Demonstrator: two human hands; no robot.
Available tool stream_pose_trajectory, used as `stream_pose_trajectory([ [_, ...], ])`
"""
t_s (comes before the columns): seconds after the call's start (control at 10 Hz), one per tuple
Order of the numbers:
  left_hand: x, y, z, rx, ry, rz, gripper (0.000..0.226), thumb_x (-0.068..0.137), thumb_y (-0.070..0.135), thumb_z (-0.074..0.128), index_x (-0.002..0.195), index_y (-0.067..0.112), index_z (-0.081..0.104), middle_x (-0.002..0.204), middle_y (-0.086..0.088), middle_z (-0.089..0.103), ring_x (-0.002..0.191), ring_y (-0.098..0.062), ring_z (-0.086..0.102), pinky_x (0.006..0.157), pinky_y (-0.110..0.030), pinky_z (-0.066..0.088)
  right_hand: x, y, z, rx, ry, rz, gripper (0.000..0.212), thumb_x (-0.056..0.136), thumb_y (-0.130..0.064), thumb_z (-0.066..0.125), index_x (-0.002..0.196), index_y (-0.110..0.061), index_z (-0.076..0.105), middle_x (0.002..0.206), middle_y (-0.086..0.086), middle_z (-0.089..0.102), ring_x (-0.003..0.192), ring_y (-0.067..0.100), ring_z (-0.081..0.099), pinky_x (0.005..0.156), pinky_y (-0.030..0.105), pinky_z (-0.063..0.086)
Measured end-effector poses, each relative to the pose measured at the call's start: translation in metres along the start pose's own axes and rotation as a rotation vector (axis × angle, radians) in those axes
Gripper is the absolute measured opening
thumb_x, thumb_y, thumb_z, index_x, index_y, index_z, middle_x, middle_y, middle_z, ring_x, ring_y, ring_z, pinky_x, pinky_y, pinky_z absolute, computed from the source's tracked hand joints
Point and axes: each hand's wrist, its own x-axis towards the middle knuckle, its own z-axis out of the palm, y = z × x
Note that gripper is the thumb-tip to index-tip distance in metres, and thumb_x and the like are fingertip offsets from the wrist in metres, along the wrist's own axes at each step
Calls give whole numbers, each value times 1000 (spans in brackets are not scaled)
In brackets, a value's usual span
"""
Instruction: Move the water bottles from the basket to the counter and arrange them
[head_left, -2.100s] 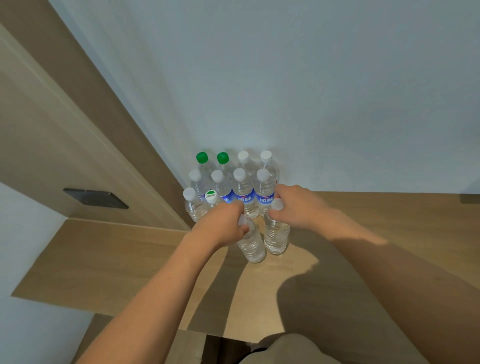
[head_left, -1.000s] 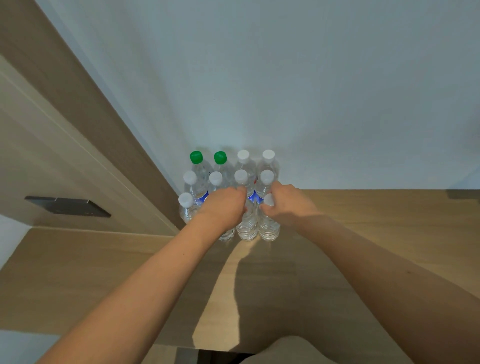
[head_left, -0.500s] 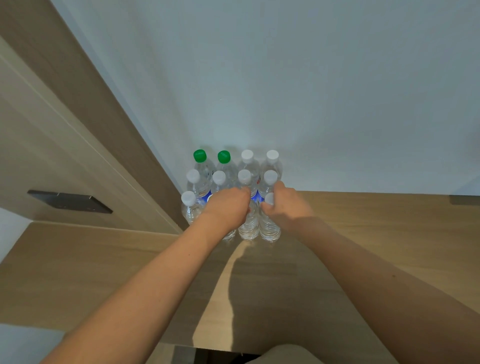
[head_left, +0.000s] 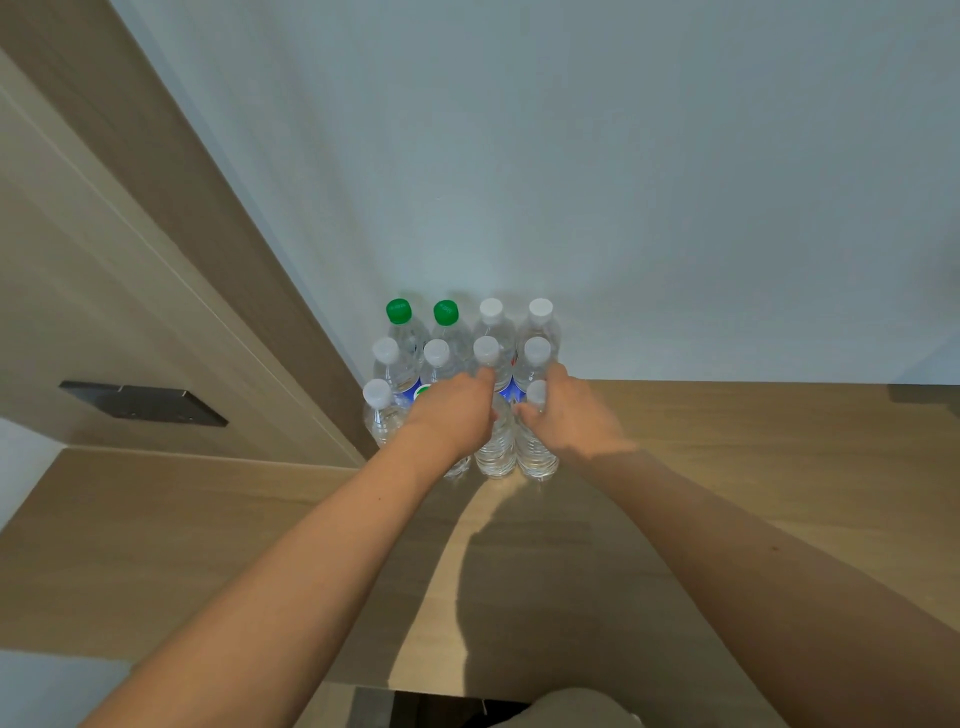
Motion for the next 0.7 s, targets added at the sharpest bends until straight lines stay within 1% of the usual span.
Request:
stream_pose_trajectory([
  [0.1,-5,2,3,29,77,-19,39,97,31,54,127,9,42,110,-11,56,92,-34,62,65,-38,44,-3,1,-1,-39,18,-4,48,92,-45,56,127,-15,45,110,8,65,99,31,62,81,41,52],
  [0.2,-12,1,5,24,127,-15,42,97,34,53,129,9,42,117,-11,52,96,-33,60,65,-36,40,-7,4,-3,-143,76,-38,51,94,-49,54,128,-12,45,116,10,60,102,32,61,75,37,47],
  [0.3,-19,-2,6,37,180,-3,43,97,39,52,128,10,42,120,-10,50,100,-29,56,67,-33,39,-16,8,-5,-281,162,-140,54,94,-48,54,131,-10,44,123,10,51,105,30,56,76,35,42],
  [0.4,-28,-7,10,25,246,-11,45,97,41,50,129,10,44,123,-9,49,103,-27,53,72,-33,43,-21,12,-2,-273,249,-236,55,90,-44,60,132,-10,47,127,9,50,110,29,52,88,36,43],
  [0.5,-35,-10,13,-15,340,-7,43,96,41,52,125,9,49,119,-10,52,99,-28,53,78,-37,46,-25,13,-2,-253,249,-257,60,86,-42,65,133,-8,48,132,10,51,119,31,50,98,40,42],
  [0.6,-42,-15,18,12,416,-18,48,93,43,55,124,7,53,117,-12,55,98,-31,54,79,-41,48,-28,15,0,-241,269,-304,62,86,-41,65,135,-8,48,137,11,51,124,32,48,103,42,41],
  [0.7,-47,-23,17,-4,508,-39,54,91,46,54,125,4,54,121,-14,56,101,-35,56,82,-45,49,-31,12,-6,-178,268,-313,60,88,-39,64,137,-8,46,138,10,50,126,31,48,105,41,40],
])
